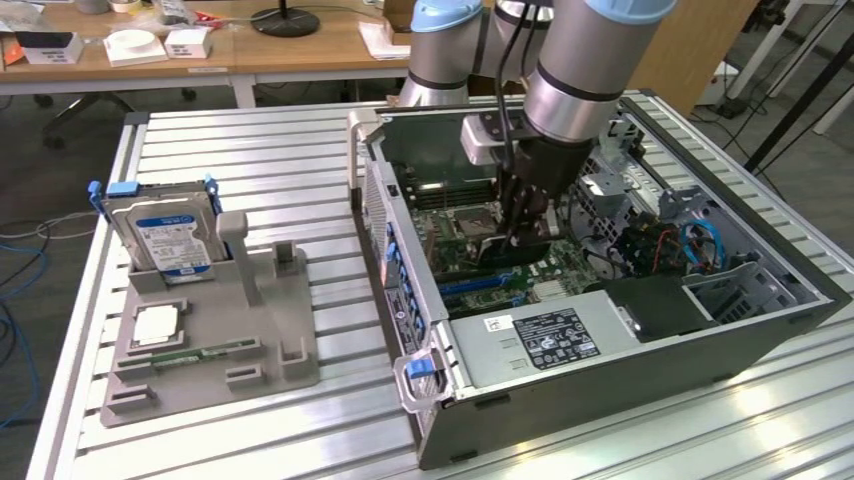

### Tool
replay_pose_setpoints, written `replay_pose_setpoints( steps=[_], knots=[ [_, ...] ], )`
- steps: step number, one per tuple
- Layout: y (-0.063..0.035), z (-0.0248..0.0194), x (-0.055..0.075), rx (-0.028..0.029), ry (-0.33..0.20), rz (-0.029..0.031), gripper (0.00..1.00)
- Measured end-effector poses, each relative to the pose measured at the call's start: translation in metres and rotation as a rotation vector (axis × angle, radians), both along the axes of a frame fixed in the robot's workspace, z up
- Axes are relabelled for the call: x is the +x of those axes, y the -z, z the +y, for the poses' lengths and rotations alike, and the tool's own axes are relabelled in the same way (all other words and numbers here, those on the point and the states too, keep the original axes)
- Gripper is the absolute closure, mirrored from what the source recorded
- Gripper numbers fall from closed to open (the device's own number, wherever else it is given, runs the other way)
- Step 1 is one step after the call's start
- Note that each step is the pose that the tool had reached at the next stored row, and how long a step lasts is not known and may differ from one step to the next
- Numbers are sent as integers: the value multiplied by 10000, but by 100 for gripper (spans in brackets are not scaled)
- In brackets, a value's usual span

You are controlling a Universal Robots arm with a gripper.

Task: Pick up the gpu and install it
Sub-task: 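Insert the gpu into the slot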

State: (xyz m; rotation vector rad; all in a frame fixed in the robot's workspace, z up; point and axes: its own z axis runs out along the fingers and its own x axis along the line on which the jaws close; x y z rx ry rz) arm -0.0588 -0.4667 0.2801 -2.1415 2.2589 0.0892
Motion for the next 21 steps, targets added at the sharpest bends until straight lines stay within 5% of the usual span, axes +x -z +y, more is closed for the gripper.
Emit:
replay_pose_setpoints(
  steps=[21],
  knots=[
    [42,-17,-47,-14,0,-1,74]
  ],
)
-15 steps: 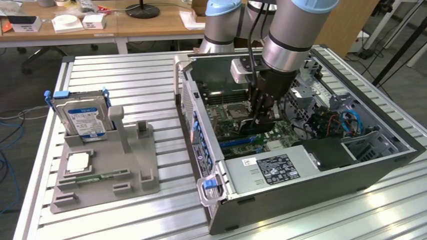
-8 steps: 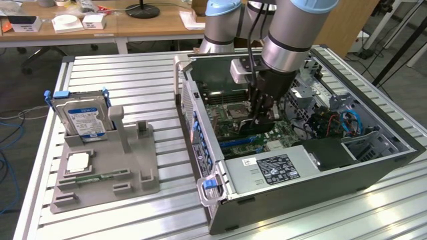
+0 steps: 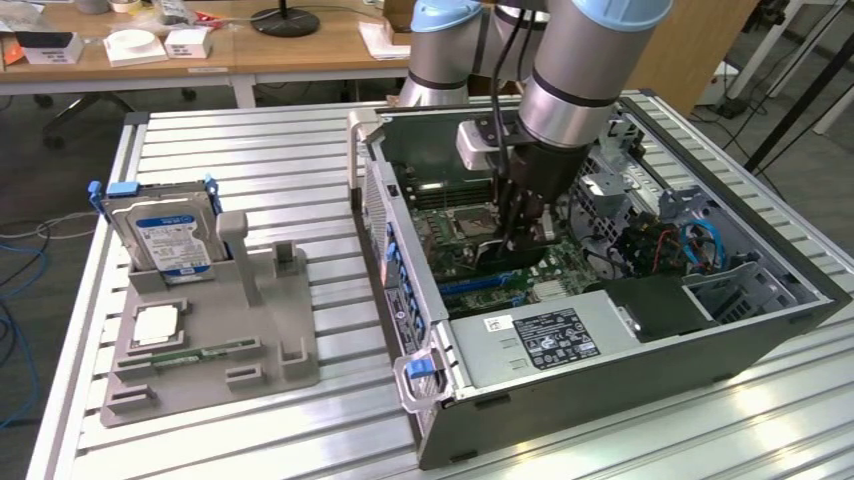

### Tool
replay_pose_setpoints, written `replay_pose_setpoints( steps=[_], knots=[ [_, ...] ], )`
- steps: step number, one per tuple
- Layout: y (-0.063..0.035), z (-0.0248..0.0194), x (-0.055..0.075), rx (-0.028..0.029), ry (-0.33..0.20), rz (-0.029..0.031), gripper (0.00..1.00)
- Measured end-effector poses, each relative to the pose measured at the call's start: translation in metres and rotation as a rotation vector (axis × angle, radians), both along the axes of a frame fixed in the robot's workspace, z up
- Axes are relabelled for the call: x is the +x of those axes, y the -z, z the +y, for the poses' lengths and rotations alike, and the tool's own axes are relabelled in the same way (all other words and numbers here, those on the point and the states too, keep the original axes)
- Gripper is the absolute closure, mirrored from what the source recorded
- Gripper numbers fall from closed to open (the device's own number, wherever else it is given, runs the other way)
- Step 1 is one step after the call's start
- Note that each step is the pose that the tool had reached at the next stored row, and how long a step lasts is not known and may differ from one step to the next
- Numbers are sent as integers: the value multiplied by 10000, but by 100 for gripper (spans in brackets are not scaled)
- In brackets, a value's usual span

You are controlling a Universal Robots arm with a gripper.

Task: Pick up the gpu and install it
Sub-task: 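Insert the gpu into the slot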

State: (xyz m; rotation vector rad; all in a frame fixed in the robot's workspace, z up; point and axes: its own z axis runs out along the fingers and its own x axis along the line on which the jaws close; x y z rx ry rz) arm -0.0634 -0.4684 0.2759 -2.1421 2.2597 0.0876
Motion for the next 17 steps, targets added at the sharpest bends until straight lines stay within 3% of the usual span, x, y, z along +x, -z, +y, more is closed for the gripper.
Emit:
replay_pose_setpoints(
  steps=[17],
  knots=[
    [72,-31,-54,-17,0,1,74]
  ],
)
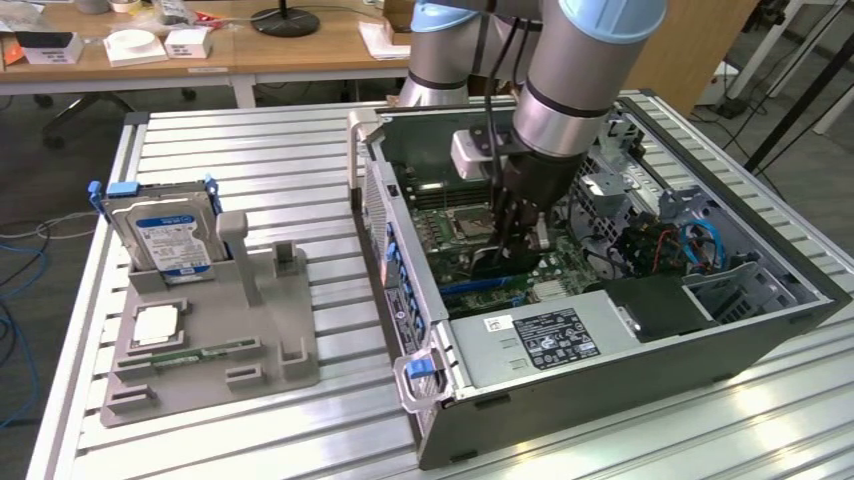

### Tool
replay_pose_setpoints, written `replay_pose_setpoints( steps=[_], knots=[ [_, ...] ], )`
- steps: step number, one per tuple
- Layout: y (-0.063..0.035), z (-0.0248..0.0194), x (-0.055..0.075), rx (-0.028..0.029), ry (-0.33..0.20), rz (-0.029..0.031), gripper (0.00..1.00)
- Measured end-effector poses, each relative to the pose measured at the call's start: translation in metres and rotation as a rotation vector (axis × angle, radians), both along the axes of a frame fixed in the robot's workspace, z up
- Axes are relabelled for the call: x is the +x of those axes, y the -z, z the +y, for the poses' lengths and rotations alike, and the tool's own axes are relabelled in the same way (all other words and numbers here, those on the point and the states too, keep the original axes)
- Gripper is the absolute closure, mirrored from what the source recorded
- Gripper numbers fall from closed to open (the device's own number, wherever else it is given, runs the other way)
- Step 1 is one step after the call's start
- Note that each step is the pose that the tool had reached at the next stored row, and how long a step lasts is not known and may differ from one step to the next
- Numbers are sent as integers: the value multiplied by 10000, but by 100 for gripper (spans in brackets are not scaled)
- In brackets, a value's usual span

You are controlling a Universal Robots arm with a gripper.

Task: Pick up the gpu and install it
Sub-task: 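Insert the gpu into the slot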

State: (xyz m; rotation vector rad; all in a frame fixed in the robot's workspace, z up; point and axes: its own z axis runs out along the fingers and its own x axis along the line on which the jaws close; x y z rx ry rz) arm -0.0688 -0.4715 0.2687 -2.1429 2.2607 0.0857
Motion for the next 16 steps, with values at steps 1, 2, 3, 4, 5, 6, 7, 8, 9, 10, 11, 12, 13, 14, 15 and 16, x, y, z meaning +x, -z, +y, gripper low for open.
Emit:
replay_pose_setpoints(
  steps=[1,2,3,4,5,6,7,8,9,10,11,12,13,14,15,16],
  knots=[
    [8,0,-13,1,0,0,74],
    [14,0,-22,1,0,-1,74],
    [19,0,-25,0,0,0,74],
    [23,0,-26,-1,-2,1,74],
    [28,0,-28,0,-2,0,74],
    [34,0,-32,1,0,0,74],
    [40,0,-35,2,0,0,74],
    [45,0,-37,0,-1,3,74],
    [50,0,-37,0,-3,6,74],
    [55,0,-39,0,-2,10,74],
    [60,0,-43,0,0,13,74],
    [65,0,-45,0,0,15,74],
    [70,0,-48,0,0,16,74],
    [75,0,-53,0,0,17,74],
    [79,-1,-57,-1,-1,18,74],
    [83,0,-59,0,-1,17,74]
  ],
)
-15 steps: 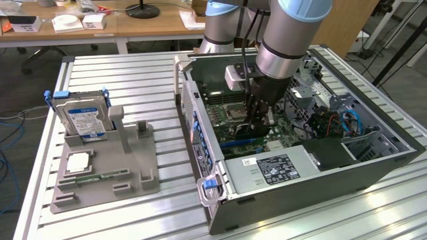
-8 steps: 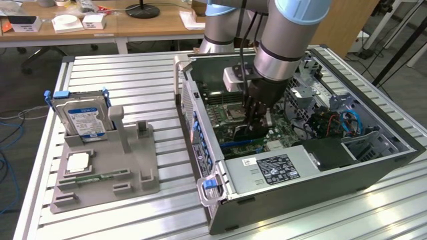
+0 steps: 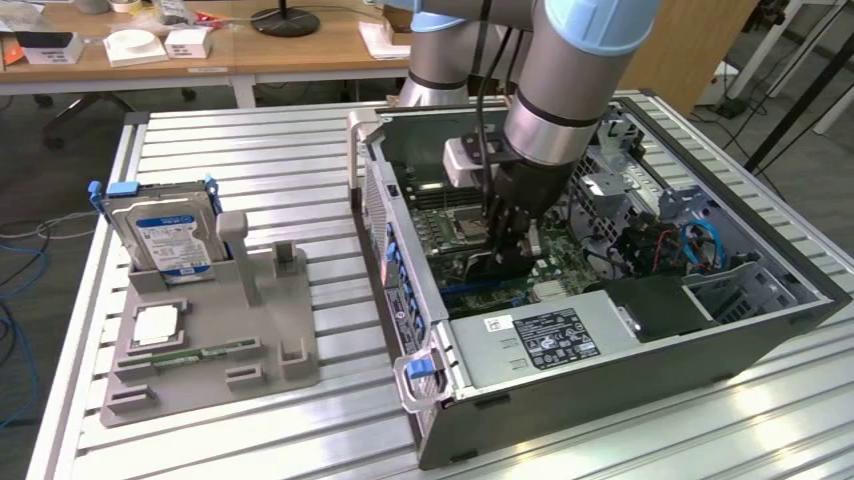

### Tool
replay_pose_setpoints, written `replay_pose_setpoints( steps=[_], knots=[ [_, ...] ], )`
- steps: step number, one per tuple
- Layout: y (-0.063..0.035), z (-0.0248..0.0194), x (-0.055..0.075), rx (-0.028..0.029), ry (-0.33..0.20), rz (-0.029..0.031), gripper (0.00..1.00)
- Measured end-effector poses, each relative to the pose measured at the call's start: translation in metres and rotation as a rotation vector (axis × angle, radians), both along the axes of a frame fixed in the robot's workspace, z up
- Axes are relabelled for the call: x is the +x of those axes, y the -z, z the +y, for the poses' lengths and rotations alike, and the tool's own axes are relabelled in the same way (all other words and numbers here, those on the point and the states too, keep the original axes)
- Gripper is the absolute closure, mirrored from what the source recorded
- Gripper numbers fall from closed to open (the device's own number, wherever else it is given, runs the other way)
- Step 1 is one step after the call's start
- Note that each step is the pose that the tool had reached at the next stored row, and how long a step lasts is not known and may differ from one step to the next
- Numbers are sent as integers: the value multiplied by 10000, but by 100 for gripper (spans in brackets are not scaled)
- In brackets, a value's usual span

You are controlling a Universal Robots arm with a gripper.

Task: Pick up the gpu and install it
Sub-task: 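Insert the gpu into the slot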

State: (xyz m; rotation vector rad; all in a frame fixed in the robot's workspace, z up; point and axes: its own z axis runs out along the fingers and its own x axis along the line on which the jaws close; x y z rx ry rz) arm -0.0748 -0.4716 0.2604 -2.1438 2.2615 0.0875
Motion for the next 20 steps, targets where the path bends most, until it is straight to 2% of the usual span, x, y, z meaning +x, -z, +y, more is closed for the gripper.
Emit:
replay_pose_setpoints(
  steps=[20],
  knots=[
    [27,0,-21,-2,-2,1,74]
  ],
)
